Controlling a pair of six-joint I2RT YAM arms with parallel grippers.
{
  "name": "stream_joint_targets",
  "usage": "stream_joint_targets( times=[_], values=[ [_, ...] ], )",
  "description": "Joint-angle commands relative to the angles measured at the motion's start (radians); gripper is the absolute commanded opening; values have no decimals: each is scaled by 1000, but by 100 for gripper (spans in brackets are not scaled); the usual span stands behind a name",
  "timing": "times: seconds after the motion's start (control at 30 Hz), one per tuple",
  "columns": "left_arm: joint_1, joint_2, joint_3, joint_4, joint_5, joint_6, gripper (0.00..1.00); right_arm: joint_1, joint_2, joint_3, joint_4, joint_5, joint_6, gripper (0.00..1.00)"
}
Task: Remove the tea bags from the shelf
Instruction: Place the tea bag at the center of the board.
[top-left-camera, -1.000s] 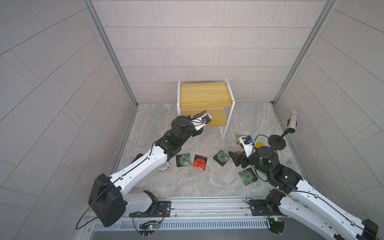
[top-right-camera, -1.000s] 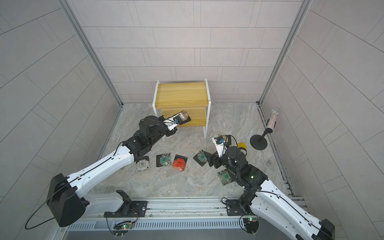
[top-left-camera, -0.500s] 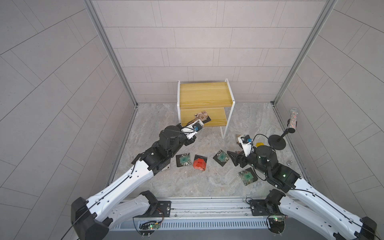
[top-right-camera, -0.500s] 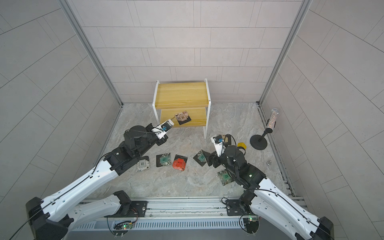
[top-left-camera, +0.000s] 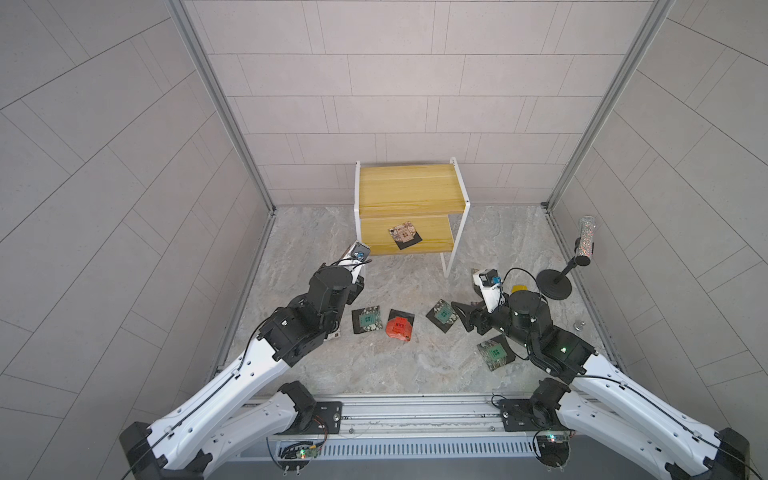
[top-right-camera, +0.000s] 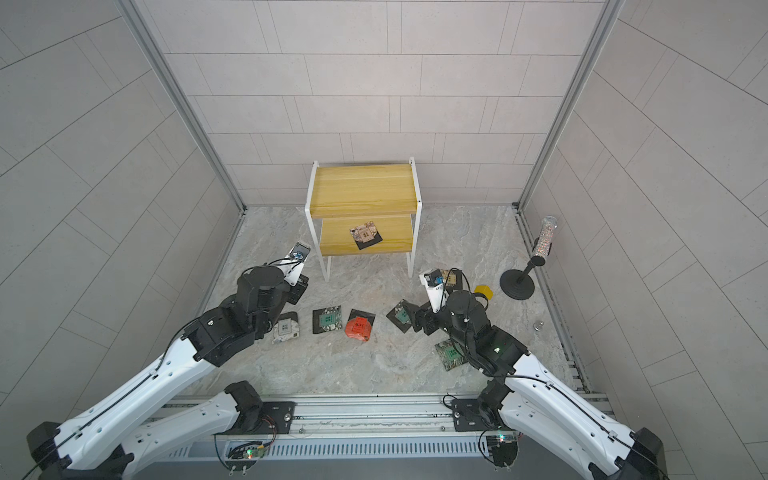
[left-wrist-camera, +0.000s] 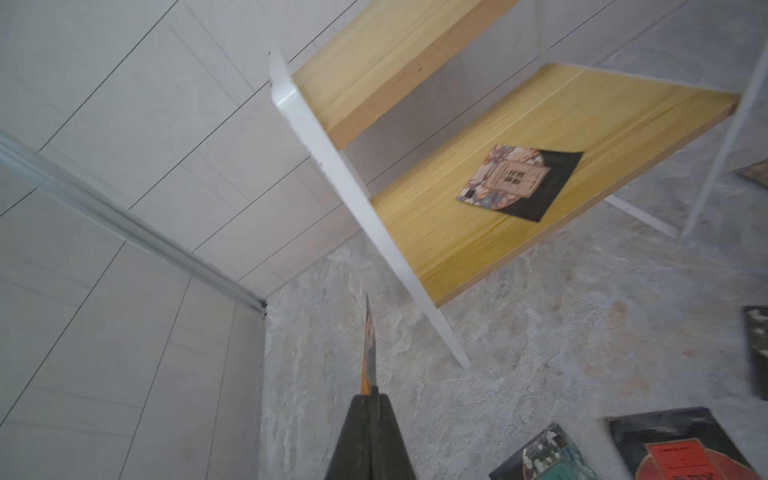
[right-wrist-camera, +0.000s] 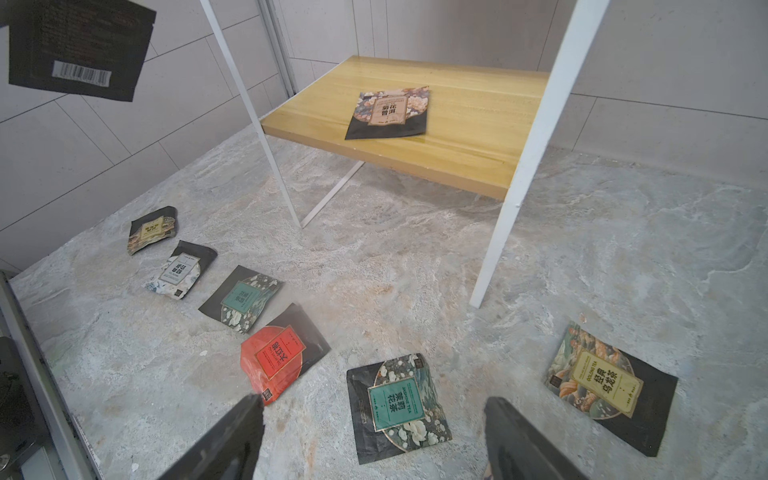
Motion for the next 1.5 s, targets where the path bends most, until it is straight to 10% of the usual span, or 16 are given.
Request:
stream_joint_targets(
  times=[0.0,0.17,0.67,1.47],
  values=[
    [36,28,64,-151,-195,-188,0,5,-13,-11,21,-2,10,87],
    [255,108,127,-273,-105,-375,0,5,-24,-14,20,0,8,87],
    [589,482,188,-173,-42,-418,0,5,-67,-24,-1,33,6,87],
    [695,1063,478,-244,-36,-388,0,3,-55,-22,-13,92,-15,87]
  ],
)
